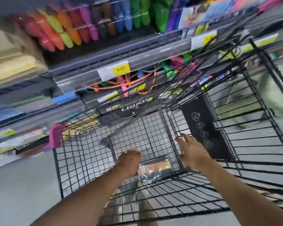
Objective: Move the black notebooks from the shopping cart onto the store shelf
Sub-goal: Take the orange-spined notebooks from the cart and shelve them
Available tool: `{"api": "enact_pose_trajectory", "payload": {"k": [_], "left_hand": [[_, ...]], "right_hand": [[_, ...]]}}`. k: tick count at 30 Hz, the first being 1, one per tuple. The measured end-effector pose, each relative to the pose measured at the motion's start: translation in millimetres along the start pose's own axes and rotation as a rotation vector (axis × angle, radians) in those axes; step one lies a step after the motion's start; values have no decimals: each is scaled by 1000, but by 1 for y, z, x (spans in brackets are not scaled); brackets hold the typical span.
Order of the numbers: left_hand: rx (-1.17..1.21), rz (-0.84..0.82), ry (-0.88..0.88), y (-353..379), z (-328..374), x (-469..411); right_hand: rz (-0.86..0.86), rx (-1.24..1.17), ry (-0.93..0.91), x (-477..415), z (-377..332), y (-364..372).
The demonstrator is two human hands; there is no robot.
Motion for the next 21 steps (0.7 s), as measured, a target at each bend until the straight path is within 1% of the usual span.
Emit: {"api": "enact_pose_trajectory", "payload": {"k": [3, 8, 10, 13, 16, 21], "left_hand": [[91, 14, -22, 30, 2, -32], [236, -83, -110, 67, 17, -51], [253, -82, -122, 75, 22, -52], [209, -16, -124, 75, 26, -55], [183, 17, -110, 70, 31, -53], [331, -10, -46, 60, 34, -38]], "right_hand": [[-26, -25, 6, -26, 8, 19], [-5, -75, -12, -48, 13, 39], [-16, -129, -1, -49, 14, 46], [-37, -156, -9, -51, 16, 57], [-21, -155, -5, -52, 17, 58], [-23, -190, 6, -45, 13, 49]]}}
Point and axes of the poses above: each hand's wrist, its own x-axis away from the middle knuckle, its own y-axis out of the palm, z = x × y, the point moved 3 cm from there along -x, towards the middle knuckle, and after that the axes turned 2 degrees about x, right-handed, at the moved point
